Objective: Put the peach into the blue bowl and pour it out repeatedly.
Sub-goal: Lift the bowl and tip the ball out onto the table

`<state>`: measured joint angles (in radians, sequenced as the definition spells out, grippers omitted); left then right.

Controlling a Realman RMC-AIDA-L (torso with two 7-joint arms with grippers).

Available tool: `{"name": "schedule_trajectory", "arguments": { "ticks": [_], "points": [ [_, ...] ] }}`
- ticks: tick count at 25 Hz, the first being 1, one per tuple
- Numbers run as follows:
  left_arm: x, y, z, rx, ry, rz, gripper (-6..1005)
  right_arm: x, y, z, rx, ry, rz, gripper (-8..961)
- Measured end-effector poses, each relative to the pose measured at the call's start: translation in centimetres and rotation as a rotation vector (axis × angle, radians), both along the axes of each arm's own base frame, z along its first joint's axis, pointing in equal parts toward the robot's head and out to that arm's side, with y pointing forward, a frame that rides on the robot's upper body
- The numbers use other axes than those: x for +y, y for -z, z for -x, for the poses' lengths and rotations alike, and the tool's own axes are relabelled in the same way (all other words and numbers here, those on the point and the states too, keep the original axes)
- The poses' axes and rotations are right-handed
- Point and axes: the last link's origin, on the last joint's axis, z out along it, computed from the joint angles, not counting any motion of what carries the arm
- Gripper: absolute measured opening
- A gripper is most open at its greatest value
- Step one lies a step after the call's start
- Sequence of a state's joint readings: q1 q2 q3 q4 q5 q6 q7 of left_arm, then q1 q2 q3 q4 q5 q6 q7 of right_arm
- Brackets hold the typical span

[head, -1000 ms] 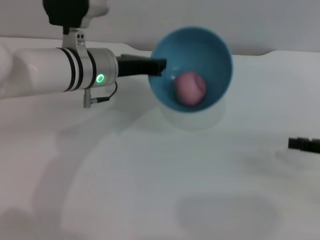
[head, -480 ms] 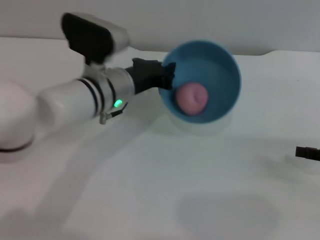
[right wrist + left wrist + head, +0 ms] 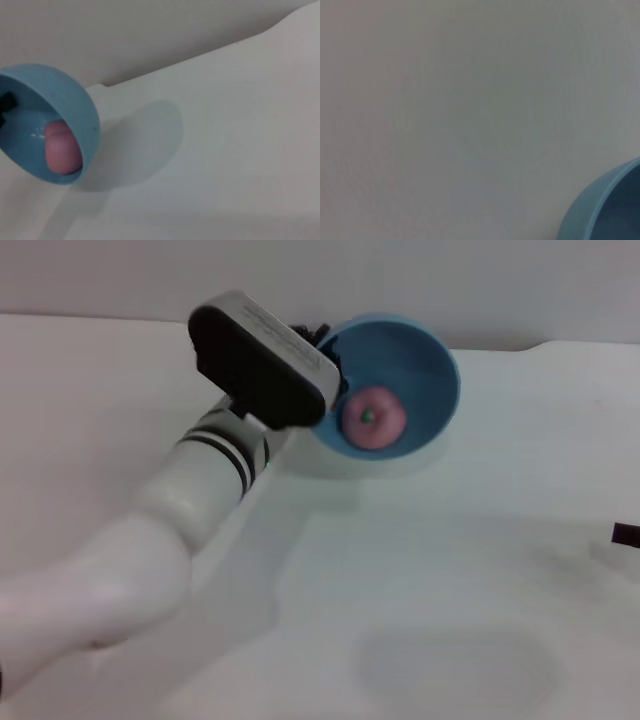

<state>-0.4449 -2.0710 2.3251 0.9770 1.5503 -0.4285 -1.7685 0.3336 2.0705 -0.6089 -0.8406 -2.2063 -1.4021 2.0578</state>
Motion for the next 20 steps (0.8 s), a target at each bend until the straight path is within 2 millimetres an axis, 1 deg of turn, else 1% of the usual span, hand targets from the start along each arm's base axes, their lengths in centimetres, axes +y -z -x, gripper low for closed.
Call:
{"name": "schedule_trajectory", "arguments": {
  "ticks": [3, 8, 14, 16, 20],
  "points": [
    [-0.8, 0.1, -0.3, 0.054, 0.079, -0.077, -2, 0.0, -0.2, -0.1, 0.001, 0.004, -0.010, 404],
    [-2.1, -0.2, -0.3, 0.143, 0.223, -0.196, -2, 0.0, -0.4, -0.2, 0.001, 0.006, -0.016, 404],
    [-2.4, -0.1, -0.2, 0.214, 0.295, -0.209, -1, 0.2, -0.4, -0.1, 0.001, 0.002, -0.017, 405],
    [-2.6, 0.1, -0.1, 0.270, 0.359, -0.206, -1, 0.2, -0.4, 0.0, 0.003, 0.001, -0.019, 405],
    [-2.7, 0.1, 0.0, 0.313, 0.404, -0.213, -1, 0.2, -0.4, 0.0, 0.006, 0.000, -0.022, 406]
  ]
}}
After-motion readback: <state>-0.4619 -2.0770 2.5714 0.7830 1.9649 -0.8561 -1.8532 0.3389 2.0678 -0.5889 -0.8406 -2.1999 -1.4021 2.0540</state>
